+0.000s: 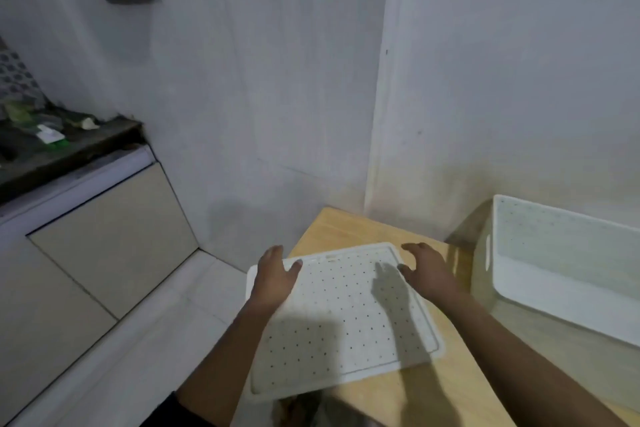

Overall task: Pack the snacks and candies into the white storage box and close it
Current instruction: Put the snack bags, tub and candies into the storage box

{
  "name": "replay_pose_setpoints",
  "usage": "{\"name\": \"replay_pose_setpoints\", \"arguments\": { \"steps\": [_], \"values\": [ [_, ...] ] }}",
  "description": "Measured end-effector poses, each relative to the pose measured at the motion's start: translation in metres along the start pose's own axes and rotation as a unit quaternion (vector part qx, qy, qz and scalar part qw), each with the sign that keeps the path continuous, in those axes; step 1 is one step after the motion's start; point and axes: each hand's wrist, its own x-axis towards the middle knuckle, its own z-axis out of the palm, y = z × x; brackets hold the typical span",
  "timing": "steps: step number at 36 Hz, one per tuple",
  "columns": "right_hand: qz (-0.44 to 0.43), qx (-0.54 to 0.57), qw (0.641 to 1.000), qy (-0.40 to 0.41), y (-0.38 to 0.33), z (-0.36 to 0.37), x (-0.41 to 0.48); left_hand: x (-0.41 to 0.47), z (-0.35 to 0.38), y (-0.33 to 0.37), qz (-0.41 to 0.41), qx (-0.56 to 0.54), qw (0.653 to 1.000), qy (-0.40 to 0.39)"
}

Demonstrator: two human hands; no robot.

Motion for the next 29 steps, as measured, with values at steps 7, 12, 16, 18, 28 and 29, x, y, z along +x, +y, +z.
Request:
{"name": "replay_pose_setpoints", "arguments": {
  "steps": [7, 12, 16, 18, 28, 29],
  "values": [
    [-0.012, -0.006, 0.993, 0.119, 0.021, -0.102, -0.03, -0.005, 0.005, 0.137, 0.149, 0.063, 0.987, 0.003],
    [0.061, 0.0, 0.984, 0.168, 0.092, -0.155, -0.081, -0.04, 0.042, 0.231, 0.242, 0.095, 0.965, -0.016],
    [0.114, 0.003, 0.975, 0.19, 0.157, -0.189, -0.138, -0.08, 0.09, 0.296, 0.287, 0.083, 0.954, -0.041],
    [0.141, 0.007, 0.97, 0.199, 0.191, -0.207, -0.169, -0.107, 0.119, 0.329, 0.316, 0.078, 0.944, -0.061],
    [0.285, 0.017, 0.921, 0.265, 0.358, -0.281, -0.337, -0.252, 0.269, 0.484, 0.457, 0.035, 0.873, -0.166],
    [0.297, 0.017, 0.916, 0.268, 0.371, -0.284, -0.353, -0.266, 0.285, 0.495, 0.466, 0.031, 0.866, -0.179]
  ]
}}
